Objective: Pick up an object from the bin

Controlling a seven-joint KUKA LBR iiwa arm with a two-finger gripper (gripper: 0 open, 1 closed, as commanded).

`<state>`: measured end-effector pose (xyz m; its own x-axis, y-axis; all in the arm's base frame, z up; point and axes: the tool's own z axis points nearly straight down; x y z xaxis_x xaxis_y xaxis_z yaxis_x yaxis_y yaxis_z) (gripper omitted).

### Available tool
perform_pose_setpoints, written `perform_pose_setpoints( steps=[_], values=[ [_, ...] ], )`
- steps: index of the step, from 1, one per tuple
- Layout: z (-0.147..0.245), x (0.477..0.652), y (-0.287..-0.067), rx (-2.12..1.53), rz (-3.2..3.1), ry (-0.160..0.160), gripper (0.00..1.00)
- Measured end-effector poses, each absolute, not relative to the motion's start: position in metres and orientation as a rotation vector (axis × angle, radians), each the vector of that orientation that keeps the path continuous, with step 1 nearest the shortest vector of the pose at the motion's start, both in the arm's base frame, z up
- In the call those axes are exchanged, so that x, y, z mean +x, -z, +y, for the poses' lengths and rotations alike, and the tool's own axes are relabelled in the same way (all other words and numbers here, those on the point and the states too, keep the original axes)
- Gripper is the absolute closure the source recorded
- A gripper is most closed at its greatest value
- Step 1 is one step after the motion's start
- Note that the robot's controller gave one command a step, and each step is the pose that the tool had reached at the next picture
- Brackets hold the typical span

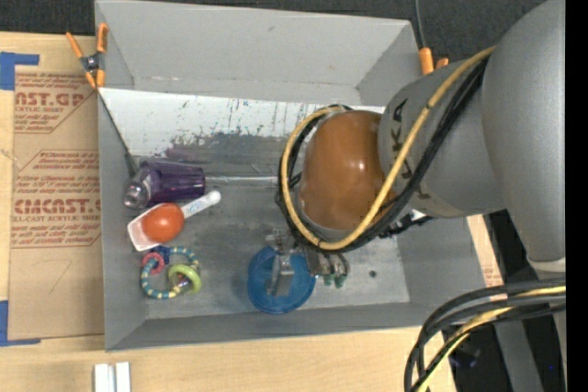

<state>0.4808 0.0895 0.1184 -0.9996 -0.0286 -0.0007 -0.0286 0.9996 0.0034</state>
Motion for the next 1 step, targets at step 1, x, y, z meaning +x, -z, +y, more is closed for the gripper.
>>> perform_pose_setpoints(
  steps=[1],
  values=[
    [0.0898,0.4814,-0.1336,-0.045,3.138,-0.007,1.0]
  ],
)
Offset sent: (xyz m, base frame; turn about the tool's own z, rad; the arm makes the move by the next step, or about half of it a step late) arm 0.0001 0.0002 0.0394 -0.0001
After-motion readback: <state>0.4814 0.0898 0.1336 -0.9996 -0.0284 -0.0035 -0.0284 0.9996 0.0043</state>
